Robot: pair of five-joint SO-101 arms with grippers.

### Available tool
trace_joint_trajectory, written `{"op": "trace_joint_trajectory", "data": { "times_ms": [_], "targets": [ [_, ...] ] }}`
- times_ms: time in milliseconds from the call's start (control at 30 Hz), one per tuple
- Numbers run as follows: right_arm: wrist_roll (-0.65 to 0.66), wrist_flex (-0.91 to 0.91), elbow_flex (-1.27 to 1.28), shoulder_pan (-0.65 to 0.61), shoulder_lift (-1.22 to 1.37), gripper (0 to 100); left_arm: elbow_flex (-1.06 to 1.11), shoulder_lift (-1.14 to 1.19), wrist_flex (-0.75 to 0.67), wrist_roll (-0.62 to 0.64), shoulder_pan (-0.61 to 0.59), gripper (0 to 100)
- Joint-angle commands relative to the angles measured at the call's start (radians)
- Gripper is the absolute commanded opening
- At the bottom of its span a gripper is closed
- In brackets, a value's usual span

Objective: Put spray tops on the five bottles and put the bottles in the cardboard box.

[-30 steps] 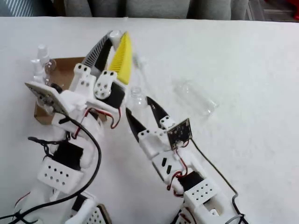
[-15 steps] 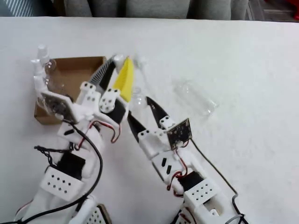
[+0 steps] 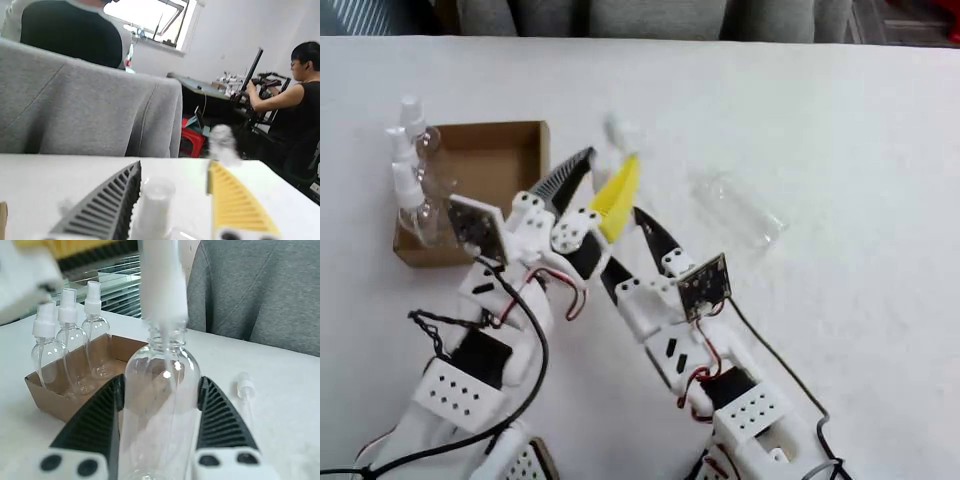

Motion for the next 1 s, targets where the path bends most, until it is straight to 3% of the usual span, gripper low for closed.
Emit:
{"op": "trace_joint_trajectory", "data": {
  "times_ms": [0,233,600,700,833,967],
  "targets": [
    [0.002,-0.022,-0.006,0.004,-0.03,1.8,-0.029,-0.036,0.075,0.009,0.013,40],
    [0.002,-0.022,-0.012,0.048,-0.03,1.8,-0.12,-0.039,0.204,0.014,-0.087,41],
    [0.0,-0.021,-0.052,0.154,-0.03,1.8,-0.137,-0.351,0.635,0.009,-0.108,40],
    [0.0,-0.021,-0.069,0.174,-0.022,1.8,-0.129,-0.412,0.729,0.009,-0.108,29],
    [-0.002,-0.021,-0.089,0.203,-0.028,1.8,-0.04,-0.486,0.735,0.008,-0.107,1],
    [-0.002,-0.019,-0.112,0.203,-0.028,1.7,0.087,-0.555,0.692,0.008,-0.097,10]
  ]
}}
